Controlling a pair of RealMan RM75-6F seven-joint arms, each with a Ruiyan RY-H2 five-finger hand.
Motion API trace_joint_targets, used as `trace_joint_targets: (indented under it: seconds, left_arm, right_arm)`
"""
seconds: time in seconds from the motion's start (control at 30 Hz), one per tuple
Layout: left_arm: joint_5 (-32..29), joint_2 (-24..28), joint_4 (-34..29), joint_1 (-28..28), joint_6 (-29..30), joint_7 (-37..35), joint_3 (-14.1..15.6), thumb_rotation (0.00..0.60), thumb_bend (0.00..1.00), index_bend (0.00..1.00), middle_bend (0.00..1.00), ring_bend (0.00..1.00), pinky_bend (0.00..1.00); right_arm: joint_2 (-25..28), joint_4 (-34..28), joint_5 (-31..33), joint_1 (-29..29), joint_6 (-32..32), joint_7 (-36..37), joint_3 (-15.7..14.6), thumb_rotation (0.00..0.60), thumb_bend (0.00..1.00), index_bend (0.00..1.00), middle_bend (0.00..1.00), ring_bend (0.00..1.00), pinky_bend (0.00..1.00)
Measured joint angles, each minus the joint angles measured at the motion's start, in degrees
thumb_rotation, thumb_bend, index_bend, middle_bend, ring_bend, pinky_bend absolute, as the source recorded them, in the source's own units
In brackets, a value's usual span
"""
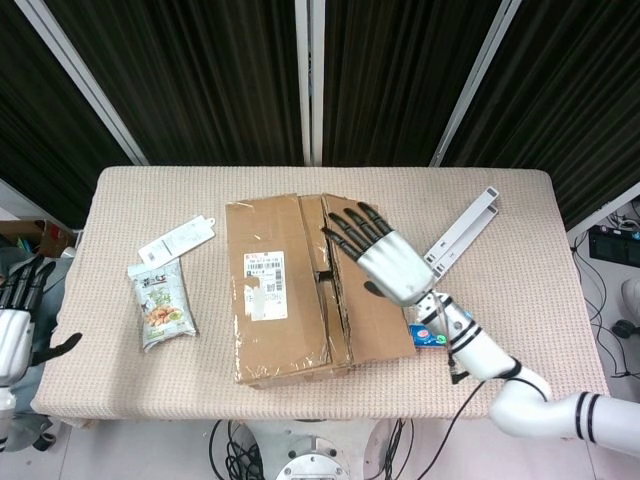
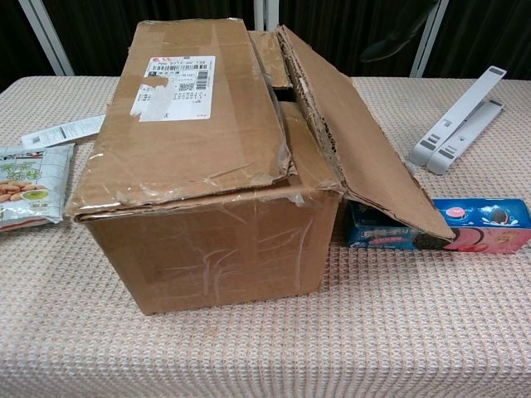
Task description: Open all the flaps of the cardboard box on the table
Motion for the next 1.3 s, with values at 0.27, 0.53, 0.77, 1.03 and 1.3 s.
trace_joint_targets:
  seconds: [0.27,0.53,0.77,1.03,1.3]
  left_arm:
    - [1.4,-0.7,2.9,3.0,2.0,-3.4,0.1,0.599,0.09,0.05,0.03,0.07,0.18]
    - [1.7,-1.0,5.1,5.3,3.6,-5.6,-0.9,0.599,0.09,0.05,0.03,0.07,0.18]
    - [2.0,-1.3,6.4,6.4,3.8,-7.0,-1.4,0.599,0.09,0.05,0.03,0.07,0.18]
    - [2.0,-1.7,7.6,7.1,3.3,-8.5,-2.2,0.6,0.09,0.05,0.03,0.07,0.18]
    - [1.8,-1.9,8.5,8.1,3.5,-9.9,-2.7,0.599,0.09,0.05,0.03,0.07,0.18]
  right_arm:
    - [-11.2,8.2,4.7,7.1,-3.0,-6.0,-0.6,0.6,0.0,0.0,0.0,0.0,0.0]
    - [-17.4,12.5,5.9,9.7,-1.8,-6.2,-1.6,0.6,0.0,0.0,0.0,0.0,0.0]
    - [-20.8,14.8,2.3,10.6,2.1,-0.3,-1.9,0.6,0.1,0.0,0.0,0.0,0.0]
    - [-23.1,15.3,-3.5,12.6,7.8,4.6,0.0,0.6,0.15,0.0,0.0,0.0,0.0]
    - [-25.2,14.2,-3.8,16.7,7.7,1.4,3.2,0.6,0.11,0.0,0.0,0.0,0.0]
